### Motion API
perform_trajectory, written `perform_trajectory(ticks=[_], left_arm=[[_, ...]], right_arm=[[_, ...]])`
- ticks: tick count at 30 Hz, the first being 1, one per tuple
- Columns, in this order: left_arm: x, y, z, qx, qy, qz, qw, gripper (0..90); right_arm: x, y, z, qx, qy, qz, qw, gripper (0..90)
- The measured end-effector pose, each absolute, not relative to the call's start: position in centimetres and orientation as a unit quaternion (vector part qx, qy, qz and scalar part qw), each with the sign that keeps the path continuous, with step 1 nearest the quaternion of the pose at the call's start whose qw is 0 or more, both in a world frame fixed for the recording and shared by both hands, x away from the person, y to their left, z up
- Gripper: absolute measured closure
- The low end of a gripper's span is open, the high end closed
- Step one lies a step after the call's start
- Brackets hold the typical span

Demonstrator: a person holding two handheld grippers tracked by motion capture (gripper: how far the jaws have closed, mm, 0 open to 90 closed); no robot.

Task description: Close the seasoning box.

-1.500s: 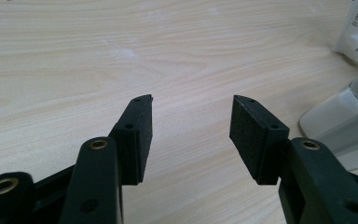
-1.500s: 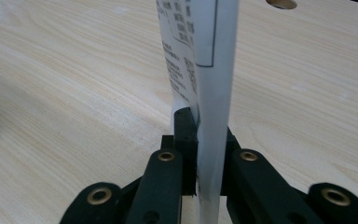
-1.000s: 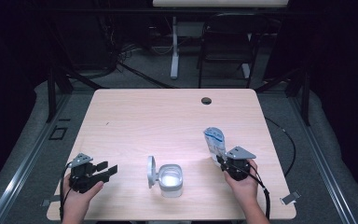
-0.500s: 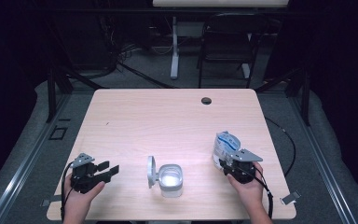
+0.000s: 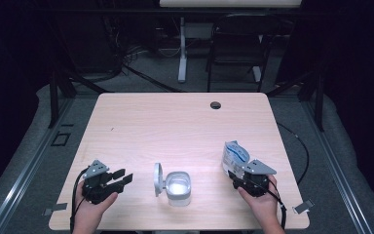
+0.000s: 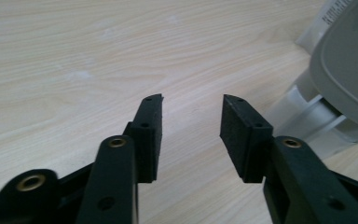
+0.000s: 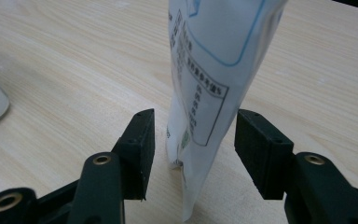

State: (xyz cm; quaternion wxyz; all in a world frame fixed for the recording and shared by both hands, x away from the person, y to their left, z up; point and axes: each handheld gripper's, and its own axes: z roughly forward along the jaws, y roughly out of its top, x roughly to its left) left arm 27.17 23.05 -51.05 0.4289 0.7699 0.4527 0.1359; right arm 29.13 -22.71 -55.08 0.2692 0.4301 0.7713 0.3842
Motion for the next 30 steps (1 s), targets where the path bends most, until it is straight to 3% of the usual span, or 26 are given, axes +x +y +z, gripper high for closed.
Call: perform_trajectory(ticks=[6,14,30], left_arm=[[26.6,21.5,-50.5,0.782,0.422,0.127,0.441,77.0],[26.0,20.1,-49.7,0.796,0.394,0.121,0.443,89.5],[25.1,18.1,-49.0,0.803,0.368,0.104,0.457,90.0]], right_arm=[[28.6,-22.8,-54.9,0.435,0.77,0.382,0.268,46.7],[27.5,-22.8,-54.5,0.429,0.773,0.384,0.266,45.7],[25.9,-22.5,-54.4,0.431,0.774,0.377,0.27,43.1]])
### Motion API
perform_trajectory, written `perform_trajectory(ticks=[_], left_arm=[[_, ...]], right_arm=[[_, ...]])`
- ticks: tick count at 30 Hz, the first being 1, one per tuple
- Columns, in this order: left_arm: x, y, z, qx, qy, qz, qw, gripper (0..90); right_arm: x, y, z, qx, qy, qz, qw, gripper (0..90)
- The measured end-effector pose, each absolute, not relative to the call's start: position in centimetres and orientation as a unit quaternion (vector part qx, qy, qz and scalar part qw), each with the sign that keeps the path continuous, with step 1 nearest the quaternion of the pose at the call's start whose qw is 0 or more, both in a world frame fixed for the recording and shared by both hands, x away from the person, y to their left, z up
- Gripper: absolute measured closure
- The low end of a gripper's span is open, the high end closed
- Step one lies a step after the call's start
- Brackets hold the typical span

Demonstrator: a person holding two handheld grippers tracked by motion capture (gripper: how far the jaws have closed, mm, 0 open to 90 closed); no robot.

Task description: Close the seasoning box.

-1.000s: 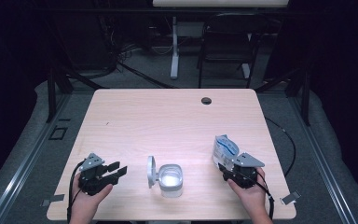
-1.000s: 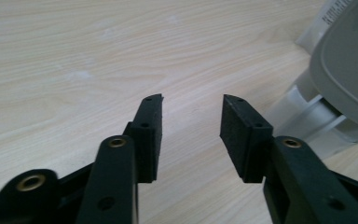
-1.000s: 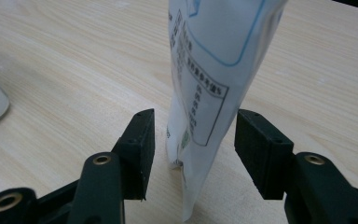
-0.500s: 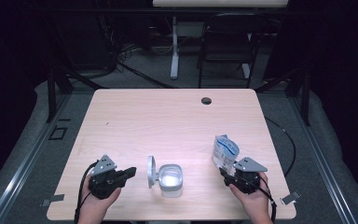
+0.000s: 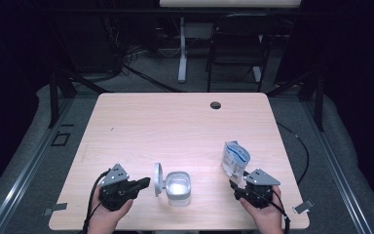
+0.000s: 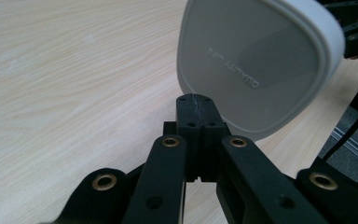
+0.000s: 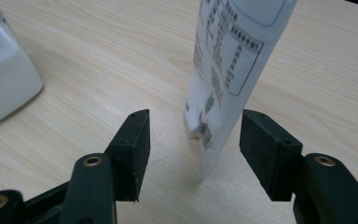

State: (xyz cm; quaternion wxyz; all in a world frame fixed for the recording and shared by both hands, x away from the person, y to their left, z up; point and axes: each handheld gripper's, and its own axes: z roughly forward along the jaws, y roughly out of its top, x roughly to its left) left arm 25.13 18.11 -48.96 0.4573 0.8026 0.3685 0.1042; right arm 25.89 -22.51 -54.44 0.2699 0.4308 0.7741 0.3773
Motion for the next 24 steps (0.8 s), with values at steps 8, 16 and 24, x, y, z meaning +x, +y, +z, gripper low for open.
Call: perform_trajectory(ticks=[8,16,24], left_arm=[[24.6,17.6,-48.3,0.8,0.359,0.105,0.468,90.0],[24.4,17.2,-48.1,0.8,0.353,0.1,0.475,90.0],[24.3,16.9,-48.1,0.803,0.347,0.098,0.475,90.0]], right_arm=[[25.6,-22.2,-55.0,0.431,0.778,0.381,0.255,43.2],[25.6,-22.1,-55.1,0.431,0.775,0.384,0.26,43.2],[25.7,-22.4,-55.3,0.437,0.774,0.375,0.264,42.0]])
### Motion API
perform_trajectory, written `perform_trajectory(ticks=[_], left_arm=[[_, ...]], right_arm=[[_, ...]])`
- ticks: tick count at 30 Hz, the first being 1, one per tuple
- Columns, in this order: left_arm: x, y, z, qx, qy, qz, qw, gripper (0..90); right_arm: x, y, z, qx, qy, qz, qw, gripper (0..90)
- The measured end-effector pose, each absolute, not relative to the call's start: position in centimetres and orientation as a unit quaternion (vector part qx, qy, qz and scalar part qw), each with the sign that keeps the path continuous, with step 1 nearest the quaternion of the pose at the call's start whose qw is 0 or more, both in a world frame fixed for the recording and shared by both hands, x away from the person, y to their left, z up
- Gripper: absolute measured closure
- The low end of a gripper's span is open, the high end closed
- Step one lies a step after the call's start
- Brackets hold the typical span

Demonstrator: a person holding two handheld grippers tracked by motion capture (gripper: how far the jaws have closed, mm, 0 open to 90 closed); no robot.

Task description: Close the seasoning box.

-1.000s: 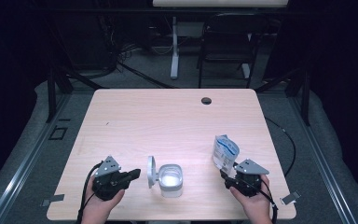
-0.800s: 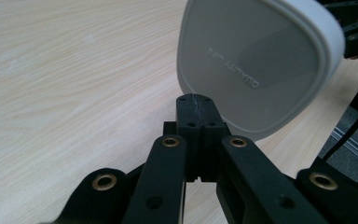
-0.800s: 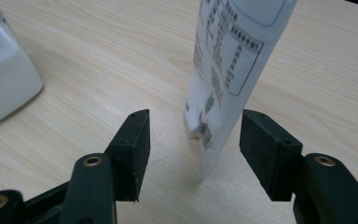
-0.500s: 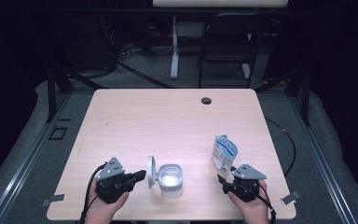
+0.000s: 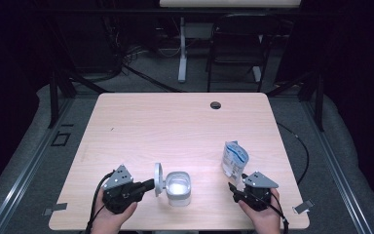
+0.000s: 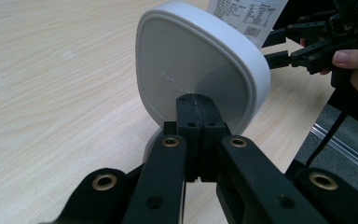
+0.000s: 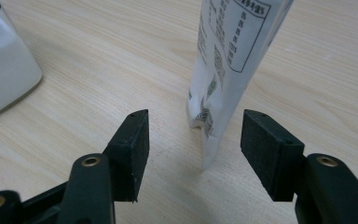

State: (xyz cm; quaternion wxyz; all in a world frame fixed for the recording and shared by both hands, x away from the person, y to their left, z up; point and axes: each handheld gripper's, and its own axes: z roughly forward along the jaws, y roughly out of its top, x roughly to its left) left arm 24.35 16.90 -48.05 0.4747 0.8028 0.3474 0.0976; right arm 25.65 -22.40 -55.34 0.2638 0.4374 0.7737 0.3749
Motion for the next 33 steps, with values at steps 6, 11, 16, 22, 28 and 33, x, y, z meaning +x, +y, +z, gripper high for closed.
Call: perform_trajectory(ticks=[6,11,16,22,28,33], left_arm=[[24.2,16.6,-48.0,0.8,0.346,0.093,0.481,90.0],[24.1,15.8,-48.2,0.804,0.336,0.077,0.484,90.0],[23.8,14.8,-48.4,0.813,0.314,0.061,0.487,90.0],[23.9,15.2,-48.2,0.811,0.321,0.067,0.485,90.0],[24.0,15.6,-48.1,0.807,0.325,0.073,0.487,90.0],[24.2,16.5,-47.9,0.798,0.337,0.078,0.493,90.0]], right_arm=[[25.7,-22.7,-55.4,0.441,0.772,0.375,0.263,41.8],[25.7,-23.0,-55.4,0.445,0.768,0.378,0.264,41.8],[25.7,-23.0,-55.4,0.447,0.767,0.377,0.263,41.8],[25.6,-23.0,-55.4,0.447,0.766,0.379,0.265,41.8],[25.6,-23.0,-55.4,0.447,0.767,0.378,0.263,41.6],[25.6,-23.0,-55.4,0.447,0.767,0.377,0.264,41.6]])
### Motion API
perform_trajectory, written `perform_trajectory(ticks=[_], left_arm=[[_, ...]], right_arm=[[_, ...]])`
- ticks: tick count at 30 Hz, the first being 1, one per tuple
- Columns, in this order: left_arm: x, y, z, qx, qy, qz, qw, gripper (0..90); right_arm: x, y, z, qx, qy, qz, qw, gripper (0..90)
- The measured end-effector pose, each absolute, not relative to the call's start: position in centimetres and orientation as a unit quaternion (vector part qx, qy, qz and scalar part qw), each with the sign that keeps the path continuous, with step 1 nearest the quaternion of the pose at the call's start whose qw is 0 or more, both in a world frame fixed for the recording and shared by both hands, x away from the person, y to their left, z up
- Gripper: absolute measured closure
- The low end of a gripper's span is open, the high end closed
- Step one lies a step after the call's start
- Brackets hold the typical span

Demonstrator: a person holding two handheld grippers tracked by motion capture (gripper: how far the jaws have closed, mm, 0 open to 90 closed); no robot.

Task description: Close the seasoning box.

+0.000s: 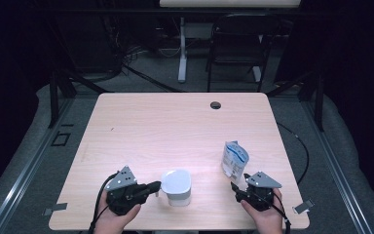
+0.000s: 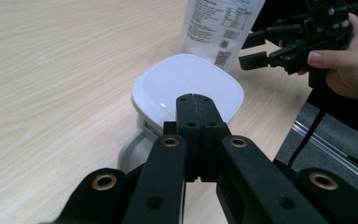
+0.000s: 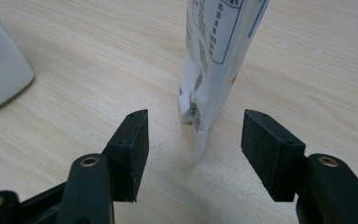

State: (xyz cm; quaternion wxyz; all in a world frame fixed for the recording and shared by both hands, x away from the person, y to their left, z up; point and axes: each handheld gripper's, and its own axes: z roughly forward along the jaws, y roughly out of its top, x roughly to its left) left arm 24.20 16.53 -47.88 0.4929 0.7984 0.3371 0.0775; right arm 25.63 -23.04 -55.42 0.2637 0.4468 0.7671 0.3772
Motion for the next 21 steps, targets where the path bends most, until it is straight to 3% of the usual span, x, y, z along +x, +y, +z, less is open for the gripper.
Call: perform_trajectory(ticks=[21], left_arm=[[26.4,22.1,-49.6,0.764,0.423,0.112,0.474,89.3]], right_arm=[[25.6,-23.1,-55.5,0.446,0.769,0.374,0.264,41.4]])
